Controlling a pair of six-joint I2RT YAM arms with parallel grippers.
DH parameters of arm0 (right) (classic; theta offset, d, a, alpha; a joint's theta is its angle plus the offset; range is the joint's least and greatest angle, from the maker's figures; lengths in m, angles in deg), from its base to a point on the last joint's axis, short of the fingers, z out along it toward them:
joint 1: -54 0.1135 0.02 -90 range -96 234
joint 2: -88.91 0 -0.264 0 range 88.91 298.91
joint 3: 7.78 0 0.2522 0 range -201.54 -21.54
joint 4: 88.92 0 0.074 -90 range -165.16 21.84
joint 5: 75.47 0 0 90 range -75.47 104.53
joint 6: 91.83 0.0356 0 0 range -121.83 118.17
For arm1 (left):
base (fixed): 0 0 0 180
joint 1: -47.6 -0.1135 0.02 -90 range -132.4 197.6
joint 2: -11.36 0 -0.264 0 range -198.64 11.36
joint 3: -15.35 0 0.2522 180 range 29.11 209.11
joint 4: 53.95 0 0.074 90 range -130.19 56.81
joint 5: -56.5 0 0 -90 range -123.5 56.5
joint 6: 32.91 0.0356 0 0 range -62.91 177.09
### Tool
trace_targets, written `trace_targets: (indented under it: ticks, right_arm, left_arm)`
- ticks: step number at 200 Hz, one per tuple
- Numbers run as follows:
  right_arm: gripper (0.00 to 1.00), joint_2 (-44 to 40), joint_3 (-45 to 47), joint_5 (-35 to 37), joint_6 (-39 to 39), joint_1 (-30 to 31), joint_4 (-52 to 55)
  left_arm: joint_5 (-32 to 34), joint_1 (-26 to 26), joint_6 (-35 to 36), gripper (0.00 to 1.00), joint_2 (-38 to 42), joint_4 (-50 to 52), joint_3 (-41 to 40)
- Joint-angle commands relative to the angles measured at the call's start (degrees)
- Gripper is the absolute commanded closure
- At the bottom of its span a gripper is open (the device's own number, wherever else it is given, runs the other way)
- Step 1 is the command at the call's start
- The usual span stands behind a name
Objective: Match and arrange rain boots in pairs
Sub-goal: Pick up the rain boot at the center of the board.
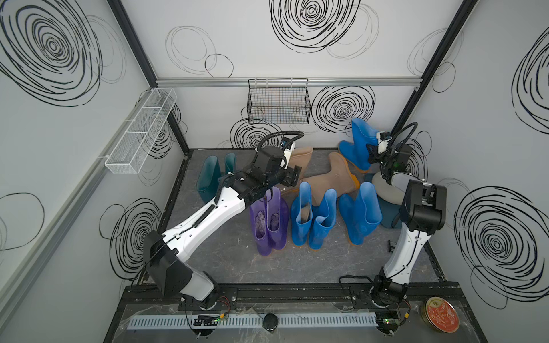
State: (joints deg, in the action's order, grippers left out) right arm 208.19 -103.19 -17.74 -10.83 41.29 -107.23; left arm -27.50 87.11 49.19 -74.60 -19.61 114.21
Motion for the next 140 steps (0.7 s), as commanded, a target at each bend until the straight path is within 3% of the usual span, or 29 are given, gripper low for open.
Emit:
trace_targets:
  ticks: [1, 36, 88, 140]
  right_arm:
    - [0.99, -6.63, -3.36, 4.62, 2.48, 1.85, 0.66]
    - [1.0, -12.35, -5.57, 8.41, 9.84, 3.18, 5.23]
    - [1.0, -20.12, -8.18, 13.77, 7.96, 6.87, 13.8]
    - [1.0, -25.72, -13.79, 8.24, 9.97, 9.25, 25.32]
  left_arm:
    - [1.33, 0.65, 0.7, 0.2, 0.44, -2.68, 1.51]
    - [2.34, 1.09, 0.62, 0.2, 4.32, -4.41, -1.99]
    - [2.87, 1.27, -0.67, 0.2, 12.61, -8.63, -9.99]
    - [1.95, 1.45, -1.67, 0.2, 18.63, -12.89, -16.89]
